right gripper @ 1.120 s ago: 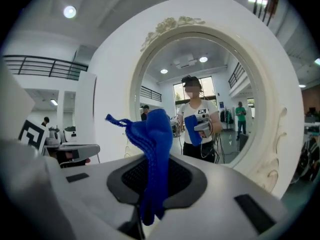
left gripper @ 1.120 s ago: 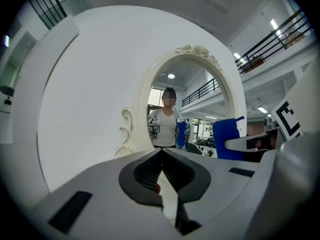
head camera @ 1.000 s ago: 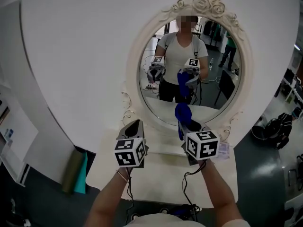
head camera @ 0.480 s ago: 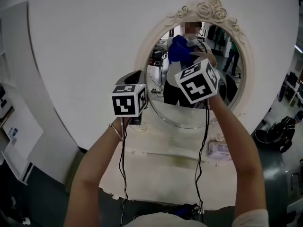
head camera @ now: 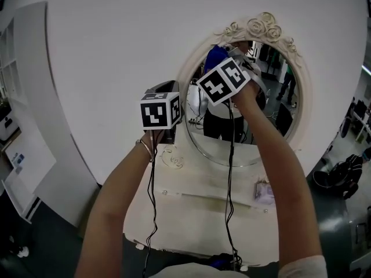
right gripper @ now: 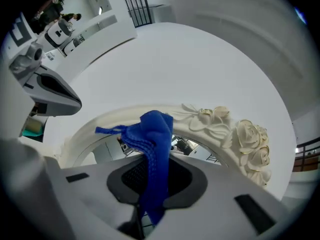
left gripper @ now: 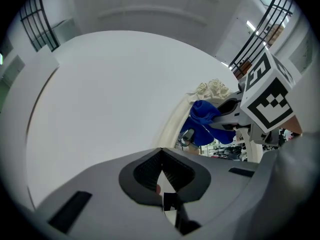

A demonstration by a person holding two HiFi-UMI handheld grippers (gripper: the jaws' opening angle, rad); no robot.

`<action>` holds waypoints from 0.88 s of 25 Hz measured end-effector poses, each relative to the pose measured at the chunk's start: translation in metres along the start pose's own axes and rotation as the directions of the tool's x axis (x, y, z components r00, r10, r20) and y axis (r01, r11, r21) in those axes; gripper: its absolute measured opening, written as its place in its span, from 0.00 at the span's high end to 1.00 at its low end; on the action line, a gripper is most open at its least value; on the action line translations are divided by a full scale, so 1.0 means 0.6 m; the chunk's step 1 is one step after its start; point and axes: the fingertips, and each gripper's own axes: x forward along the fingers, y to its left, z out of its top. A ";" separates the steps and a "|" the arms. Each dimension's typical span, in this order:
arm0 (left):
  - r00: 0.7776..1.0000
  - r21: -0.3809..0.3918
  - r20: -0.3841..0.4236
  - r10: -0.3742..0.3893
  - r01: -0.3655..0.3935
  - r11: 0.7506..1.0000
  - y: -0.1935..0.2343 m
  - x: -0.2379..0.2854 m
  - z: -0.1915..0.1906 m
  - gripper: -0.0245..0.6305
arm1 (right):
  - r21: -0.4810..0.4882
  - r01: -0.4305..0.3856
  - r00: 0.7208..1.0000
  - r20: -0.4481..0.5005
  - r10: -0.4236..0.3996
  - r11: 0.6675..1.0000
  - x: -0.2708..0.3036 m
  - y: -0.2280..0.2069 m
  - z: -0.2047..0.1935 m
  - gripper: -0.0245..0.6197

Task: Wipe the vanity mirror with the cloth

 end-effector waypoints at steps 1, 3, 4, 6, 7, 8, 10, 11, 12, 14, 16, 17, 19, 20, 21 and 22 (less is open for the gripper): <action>1.000 0.000 -0.003 0.002 -0.002 1.000 0.001 -0.001 -0.005 0.96 | -0.011 -0.001 1.000 0.000 0.001 1.000 0.001 0.007 0.001 0.86; 1.000 0.006 -0.014 0.007 -0.007 1.000 0.002 -0.004 -0.019 0.96 | -0.035 -0.003 1.000 0.002 0.003 0.999 0.004 0.022 0.003 0.86; 1.000 0.013 -0.021 0.010 -0.010 1.000 0.004 -0.005 -0.026 0.95 | -0.043 -0.006 1.000 0.003 0.006 0.999 0.005 0.030 0.004 0.86; 0.999 0.026 -0.034 0.019 -0.018 0.999 0.008 -0.009 -0.040 0.96 | -0.055 -0.018 1.000 -0.001 0.018 0.998 0.009 0.048 0.005 0.86; 0.999 0.029 -0.041 0.023 -0.022 0.999 0.011 -0.011 -0.048 0.95 | -0.060 -0.025 1.000 -0.004 0.025 0.998 0.011 0.058 0.005 0.86; 0.999 0.029 -0.048 0.025 -0.024 0.999 0.013 -0.013 -0.057 0.95 | -0.067 -0.033 0.999 -0.009 0.032 0.997 0.013 0.069 0.003 0.86; 0.998 0.022 -0.064 0.029 -0.027 0.999 0.017 -0.016 -0.078 0.96 | -0.087 -0.047 0.999 -0.018 0.045 0.995 0.019 0.093 -0.005 0.86; 0.997 0.016 -0.072 0.030 -0.029 0.999 0.019 -0.018 -0.090 0.96 | -0.098 -0.055 0.998 -0.024 0.053 0.994 0.022 0.106 -0.010 0.86; 0.996 0.008 -0.080 0.032 -0.032 0.999 0.021 -0.020 -0.104 0.96 | -0.111 -0.064 0.998 -0.031 0.061 0.992 0.025 0.120 -0.017 0.86; 0.994 -0.007 -0.099 0.034 -0.035 0.999 0.025 -0.025 -0.135 0.95 | -0.140 -0.082 0.996 -0.043 0.077 0.987 0.032 0.151 -0.031 0.86; 0.992 -0.018 -0.124 0.035 -0.037 0.999 0.027 -0.029 -0.172 0.95 | -0.179 -0.089 0.995 -0.051 0.081 0.980 0.039 0.182 -0.047 0.86; 0.990 -0.021 -0.137 0.035 -0.038 0.999 0.027 -0.030 -0.191 0.96 | -0.204 -0.088 0.996 -0.052 0.079 0.975 0.042 0.197 -0.055 0.86; 0.986 -0.027 -0.163 0.036 -0.041 0.999 0.028 -0.033 -0.229 0.96 | -0.253 -0.089 0.996 -0.051 0.079 0.963 0.045 0.228 -0.071 0.86; 0.984 -0.031 -0.173 0.036 -0.042 0.999 0.028 -0.036 -0.247 0.96 | -0.269 -0.098 0.995 -0.051 0.088 0.958 0.046 0.246 -0.080 0.86; 0.983 -0.035 -0.181 0.036 -0.043 0.998 0.028 -0.038 -0.263 0.96 | -0.276 -0.113 0.993 -0.054 0.102 0.955 0.045 0.265 -0.089 0.86; 0.982 -0.039 -0.188 0.036 -0.044 0.998 0.029 -0.041 -0.278 0.95 | -0.275 -0.131 0.991 -0.058 0.120 0.952 0.045 0.284 -0.098 0.86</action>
